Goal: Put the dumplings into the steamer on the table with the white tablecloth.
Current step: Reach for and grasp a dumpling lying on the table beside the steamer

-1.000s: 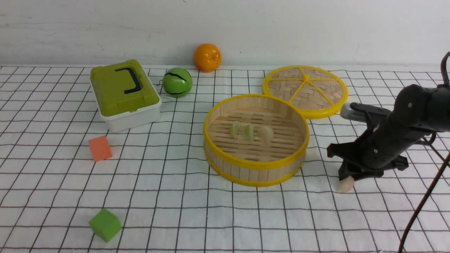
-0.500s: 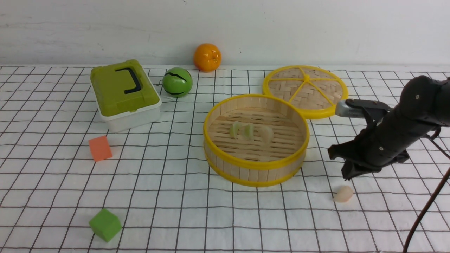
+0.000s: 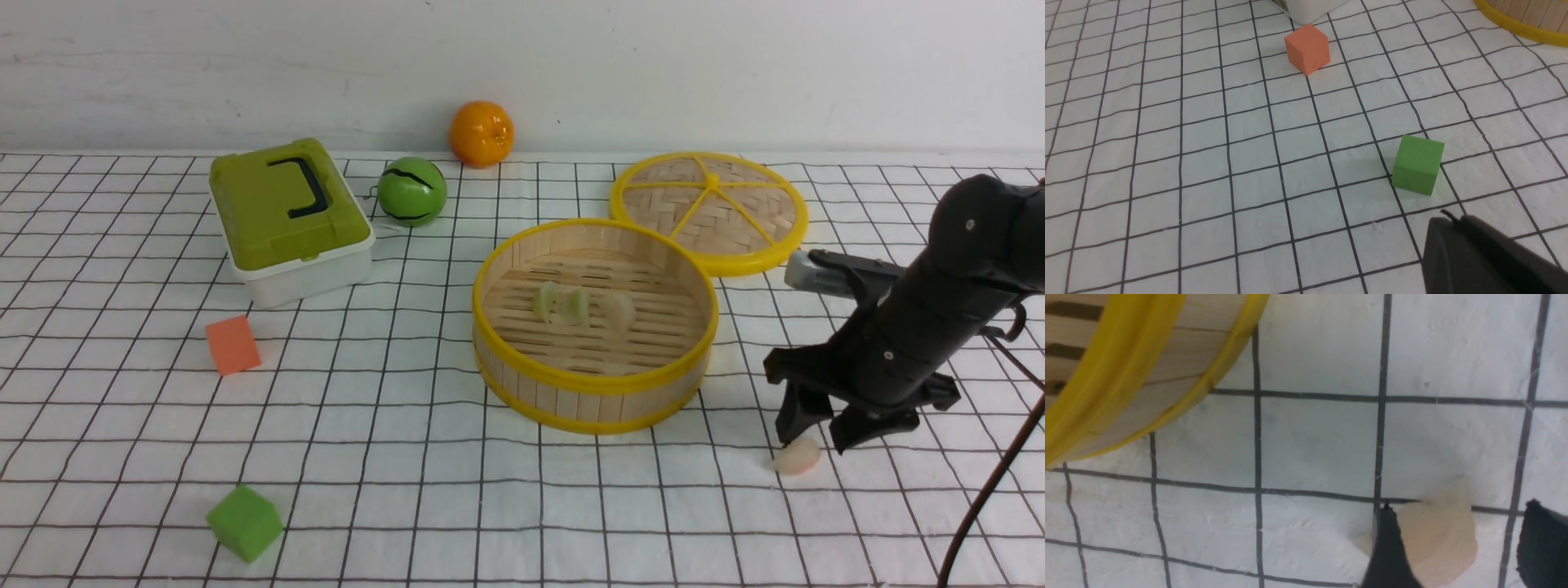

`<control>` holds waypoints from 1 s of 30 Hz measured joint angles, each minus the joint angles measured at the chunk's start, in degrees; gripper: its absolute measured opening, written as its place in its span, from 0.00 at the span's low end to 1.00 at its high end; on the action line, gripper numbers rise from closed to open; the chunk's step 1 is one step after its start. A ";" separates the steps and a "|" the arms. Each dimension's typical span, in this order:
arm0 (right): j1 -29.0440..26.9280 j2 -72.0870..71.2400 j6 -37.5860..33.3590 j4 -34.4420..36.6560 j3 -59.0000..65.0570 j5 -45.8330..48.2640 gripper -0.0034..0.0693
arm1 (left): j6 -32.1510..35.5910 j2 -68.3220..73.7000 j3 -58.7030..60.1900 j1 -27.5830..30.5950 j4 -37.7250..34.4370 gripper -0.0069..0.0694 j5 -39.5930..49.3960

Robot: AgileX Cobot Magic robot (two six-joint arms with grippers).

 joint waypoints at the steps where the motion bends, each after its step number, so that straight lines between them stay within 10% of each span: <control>1: 0.00 0.00 0.00 0.00 0.00 0.66 0.66 | 0.00 0.00 0.00 0.00 0.00 0.11 0.00; 15: 0.00 1.15 3.03 2.82 0.24 1.21 0.38 | 0.00 0.00 0.00 0.00 0.00 0.12 -0.05; 30: 2.28 2.47 -4.38 1.96 0.07 2.09 0.31 | 0.00 0.00 0.00 0.00 0.00 0.12 -0.05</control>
